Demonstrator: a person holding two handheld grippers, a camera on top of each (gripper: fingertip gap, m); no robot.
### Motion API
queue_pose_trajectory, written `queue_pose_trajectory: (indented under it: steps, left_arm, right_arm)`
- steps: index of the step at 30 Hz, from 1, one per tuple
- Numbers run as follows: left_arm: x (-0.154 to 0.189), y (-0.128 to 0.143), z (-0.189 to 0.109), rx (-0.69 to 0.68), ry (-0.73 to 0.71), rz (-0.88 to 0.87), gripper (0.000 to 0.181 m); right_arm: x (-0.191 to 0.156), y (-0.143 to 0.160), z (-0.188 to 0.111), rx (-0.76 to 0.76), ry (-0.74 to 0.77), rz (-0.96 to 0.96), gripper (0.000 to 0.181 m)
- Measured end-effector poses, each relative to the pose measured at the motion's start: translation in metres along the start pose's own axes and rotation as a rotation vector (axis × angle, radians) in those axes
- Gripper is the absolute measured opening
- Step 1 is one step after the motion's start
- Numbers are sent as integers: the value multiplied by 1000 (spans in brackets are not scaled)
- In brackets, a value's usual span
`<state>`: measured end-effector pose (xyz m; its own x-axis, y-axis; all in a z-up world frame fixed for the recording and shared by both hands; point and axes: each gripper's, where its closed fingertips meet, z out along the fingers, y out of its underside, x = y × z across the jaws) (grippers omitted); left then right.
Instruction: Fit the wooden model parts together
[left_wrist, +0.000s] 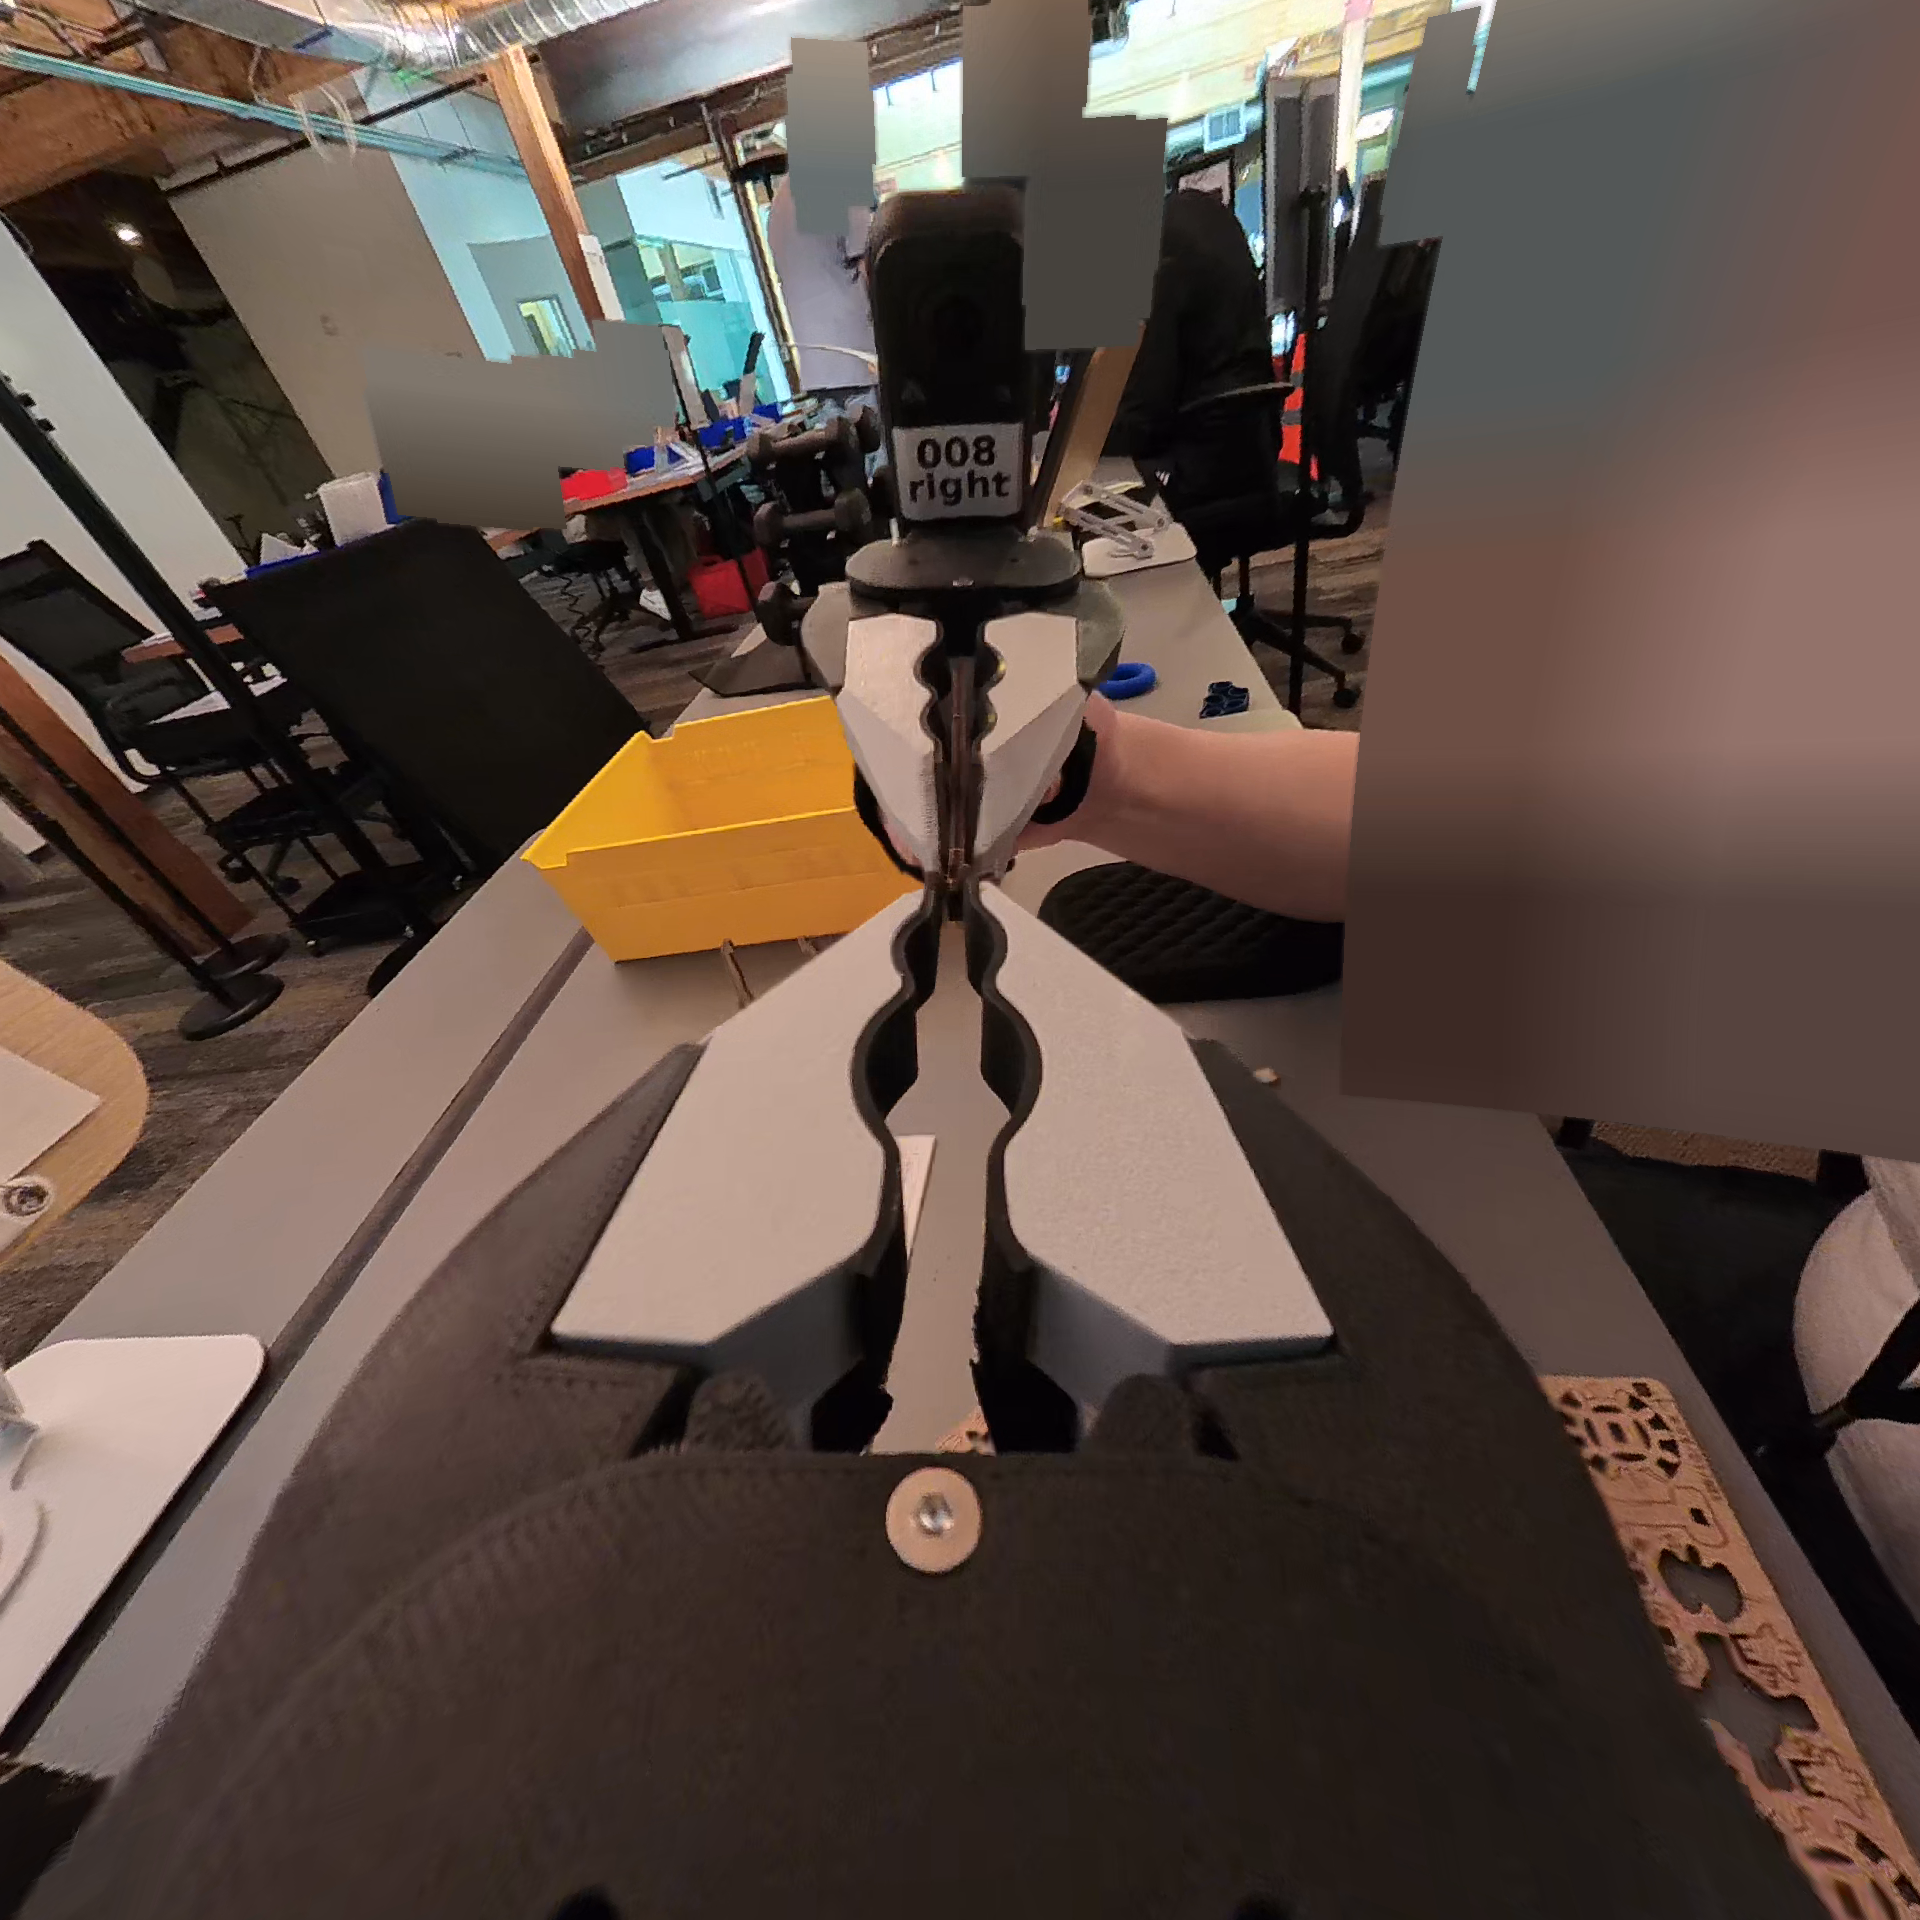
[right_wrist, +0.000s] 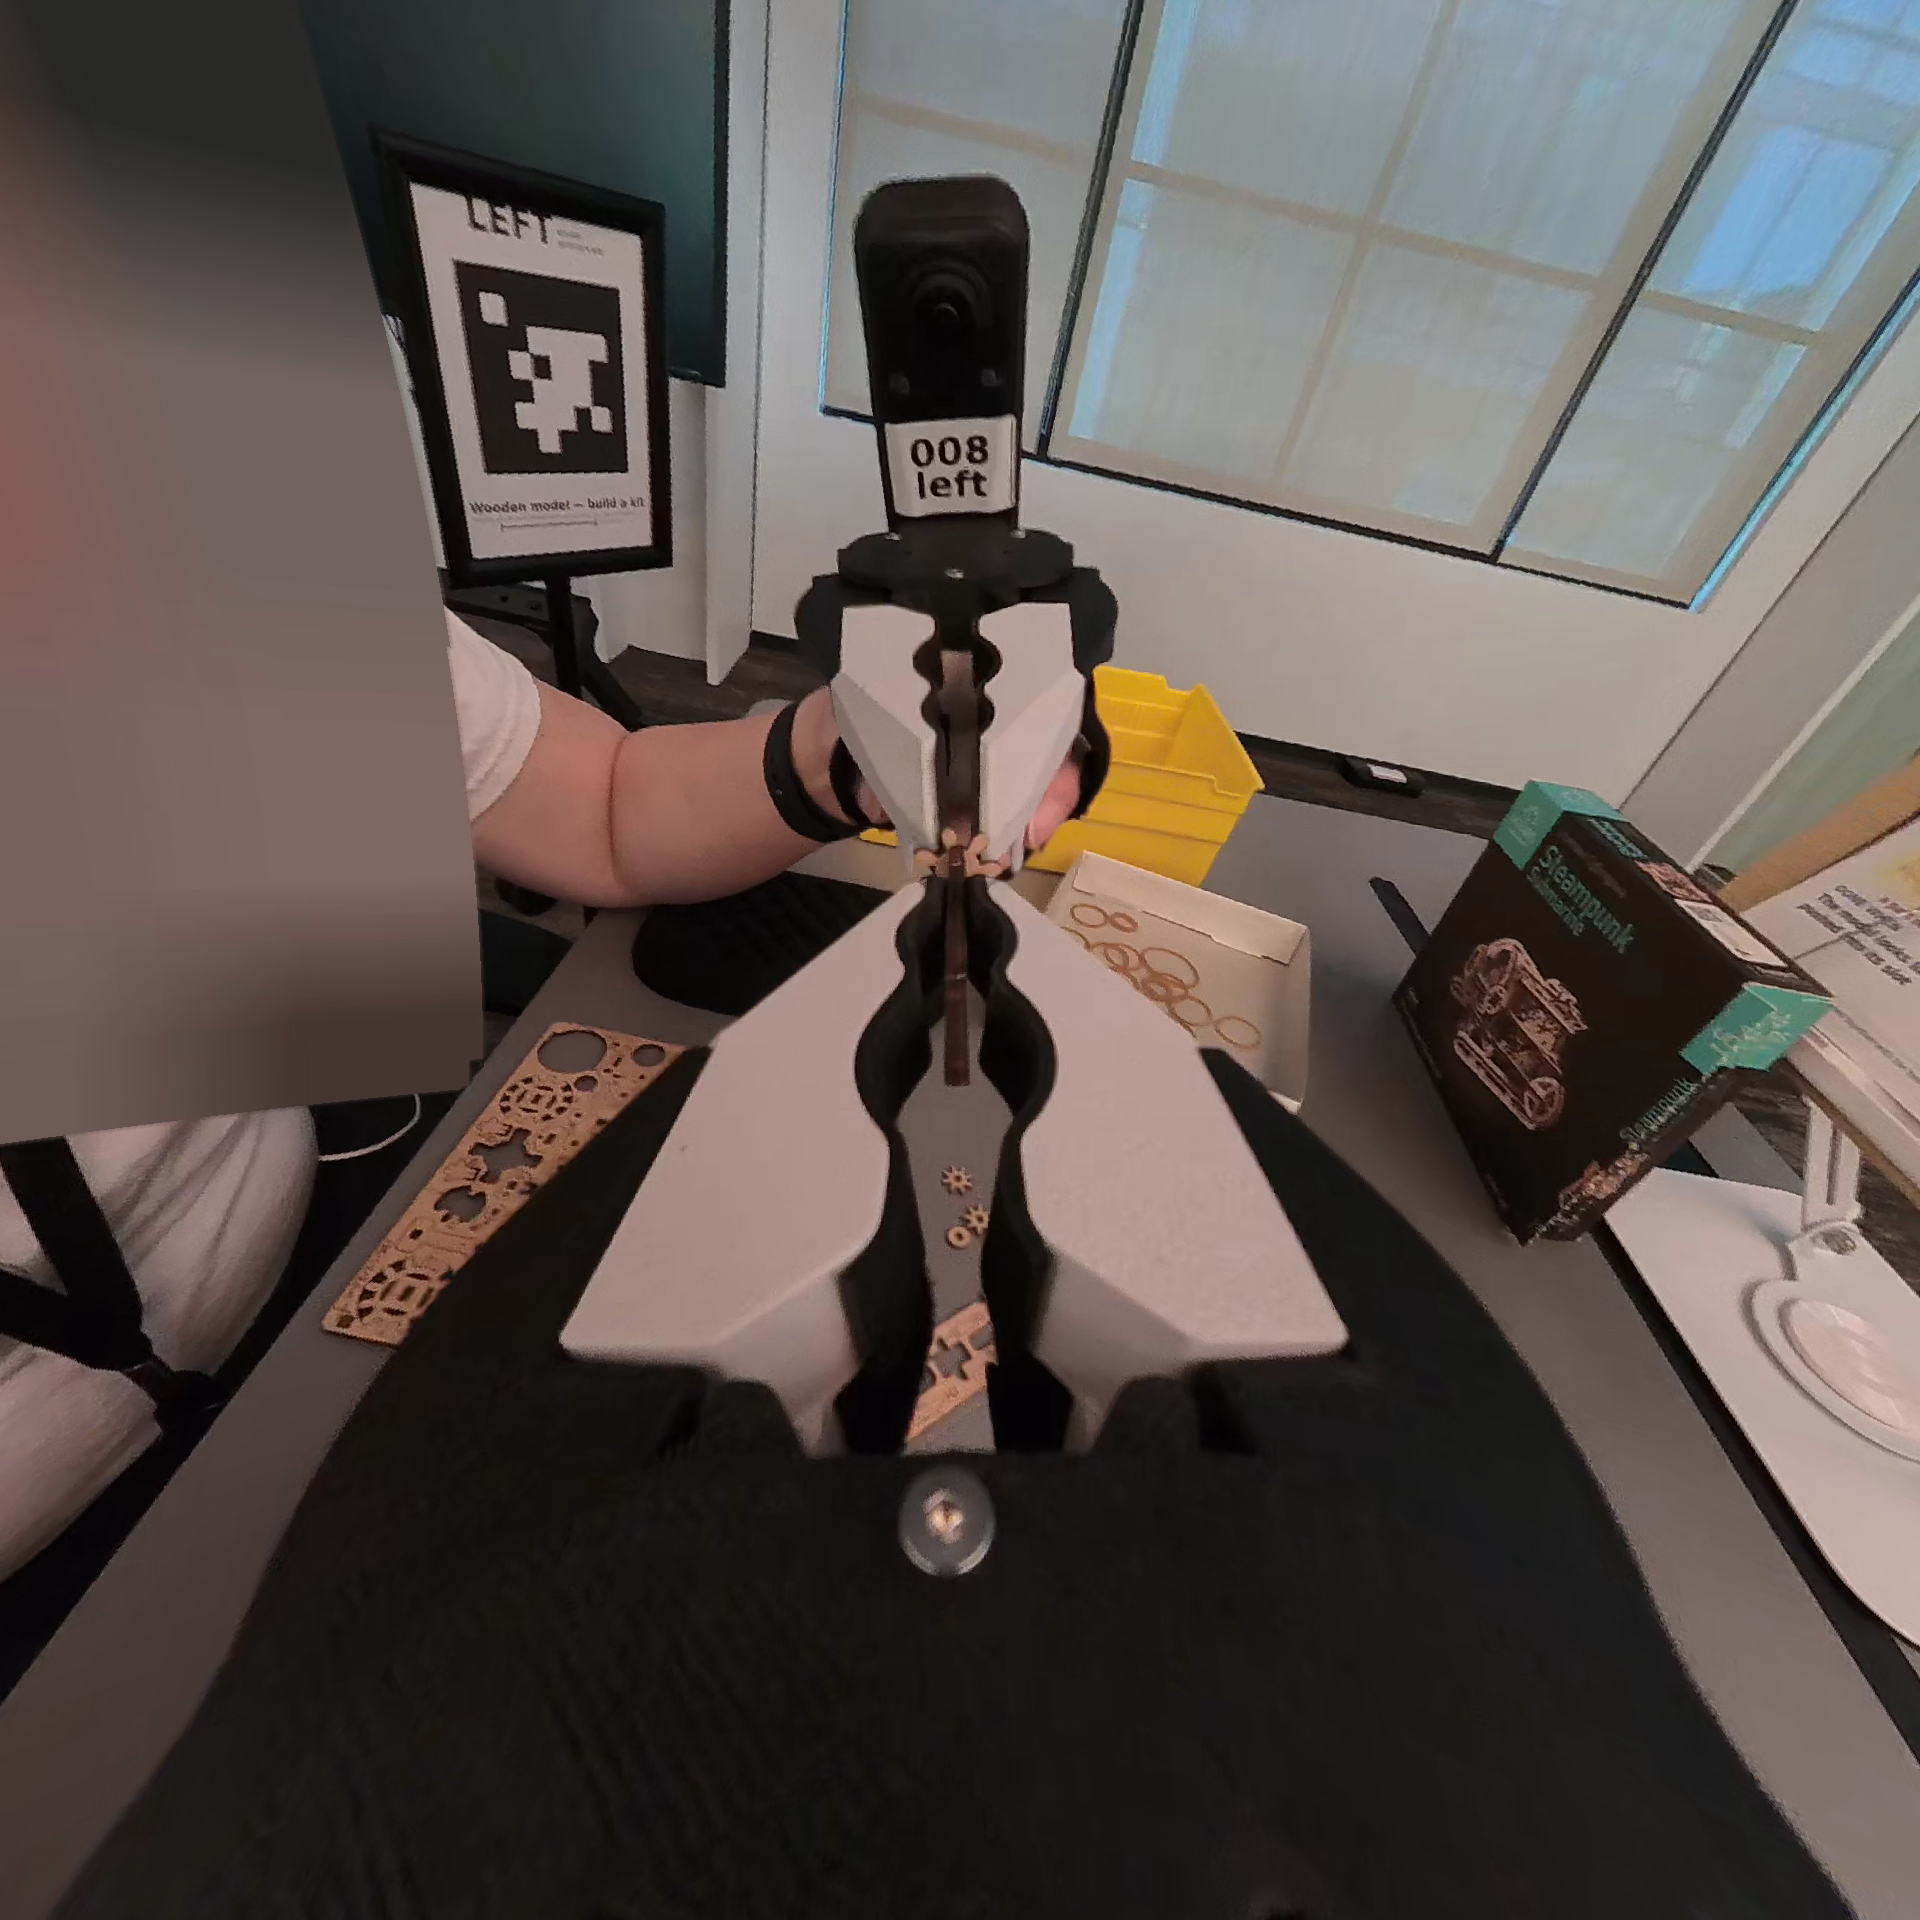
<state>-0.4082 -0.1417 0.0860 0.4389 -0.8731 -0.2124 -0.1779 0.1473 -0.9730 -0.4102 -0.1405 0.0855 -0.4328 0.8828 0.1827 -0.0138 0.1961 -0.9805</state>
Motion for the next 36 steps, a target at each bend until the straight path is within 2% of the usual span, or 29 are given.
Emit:
queue_pose_trajectory:
  steps: [15, 20, 24, 36]
  left_arm:
    - [3, 6, -2, -54, 13, 50, 1]
    - [0, -9, 2, 46, -5, 12, 2]
    - [2, -15, 1, 59, -19, 32, 5]
    - [-3, -16, 1, 59, -86, 97, 5]
  right_arm:
    - [-2, 6, 4, -52, -3, 2, 2]
    - [1, -10, -4, 76, -61, 113, 2]
    - [1, -17, -5, 151, -100, 183, 2]
    - [6, -19, -5, 218, -108, 236, 2]
